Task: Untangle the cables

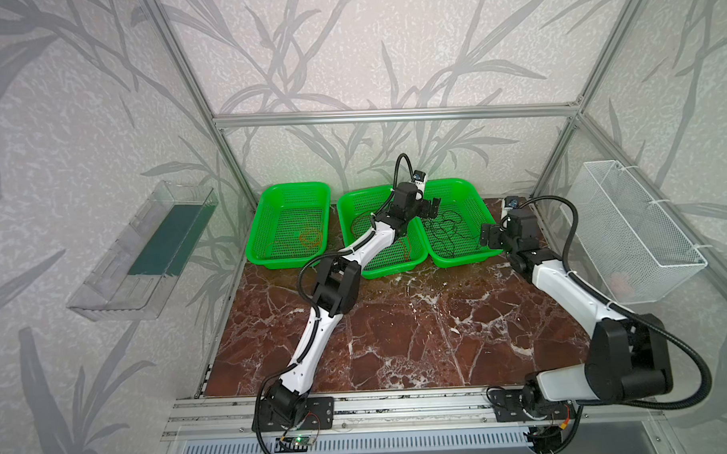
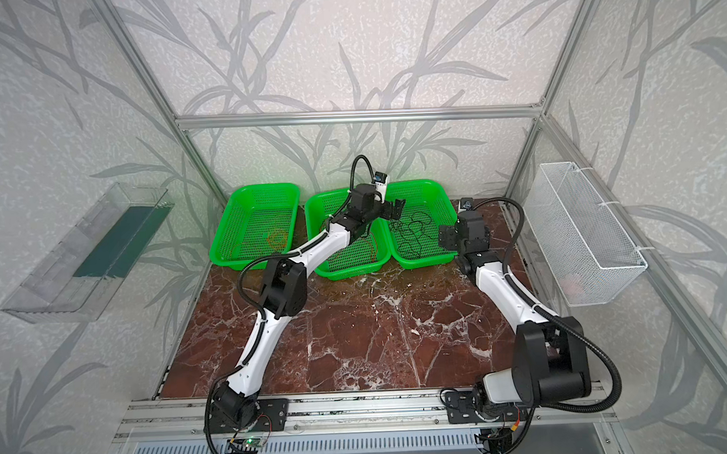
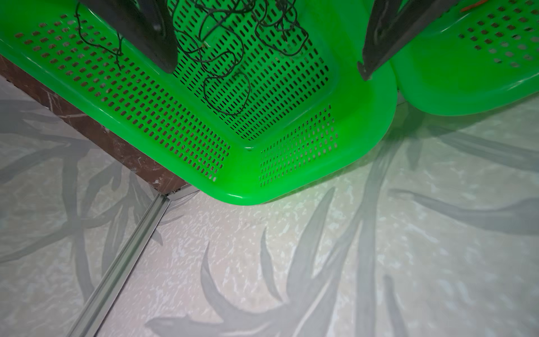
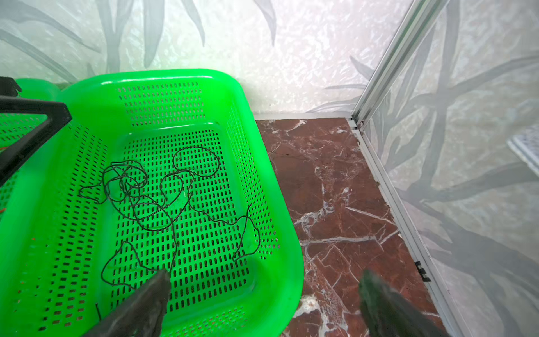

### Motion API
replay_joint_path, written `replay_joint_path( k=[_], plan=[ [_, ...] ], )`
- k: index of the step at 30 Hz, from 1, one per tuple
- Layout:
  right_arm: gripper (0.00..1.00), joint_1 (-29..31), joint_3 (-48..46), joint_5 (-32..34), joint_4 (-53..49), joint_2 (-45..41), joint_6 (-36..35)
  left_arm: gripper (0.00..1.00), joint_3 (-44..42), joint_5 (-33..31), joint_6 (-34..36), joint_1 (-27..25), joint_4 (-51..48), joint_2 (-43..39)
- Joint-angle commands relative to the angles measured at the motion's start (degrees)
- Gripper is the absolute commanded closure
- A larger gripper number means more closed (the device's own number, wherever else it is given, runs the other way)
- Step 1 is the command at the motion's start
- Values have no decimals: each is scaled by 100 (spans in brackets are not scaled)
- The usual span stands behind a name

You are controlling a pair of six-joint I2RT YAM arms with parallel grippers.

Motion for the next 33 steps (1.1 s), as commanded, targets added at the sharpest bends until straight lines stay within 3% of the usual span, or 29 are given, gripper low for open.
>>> replay_joint_path(
  k=[1,7,12,18,21,24,26,30,33],
  plan=[
    [1,-2,-381,-273,-375,-449,134,1,-1268,24,327,-123,997,-1304],
    [1,-4,-1627,-842,552,-1042,-169,1,-4501,-164,601,-176,1576,-3872],
    [1,14,-2759,-995,2396,-987,-573,1,-6880,-1133,997,-68,998,-6263],
    [1,31,-3147,-1016,3765,-84,-959,1,-8870,-2183,857,881,-65,-8635],
    [1,31,-3342,-1231,4528,47,-1154,1,-9865,-2559,910,1517,159,-9361],
    [1,39,-3632,-1692,5640,779,-1387,1,-10576,-2709,830,1915,1055,-9515],
    [1,91,-3852,-1718,6818,1331,-1467,1,-10785,-2407,1057,2202,1983,-9175],
    [1,101,-3595,-1724,5556,834,-1485,1,-10796,-1899,724,2886,3171,-7574],
    [1,96,-3698,-1691,6173,1108,-1470,1,-10725,-1389,763,2992,4454,-6583]
  ],
)
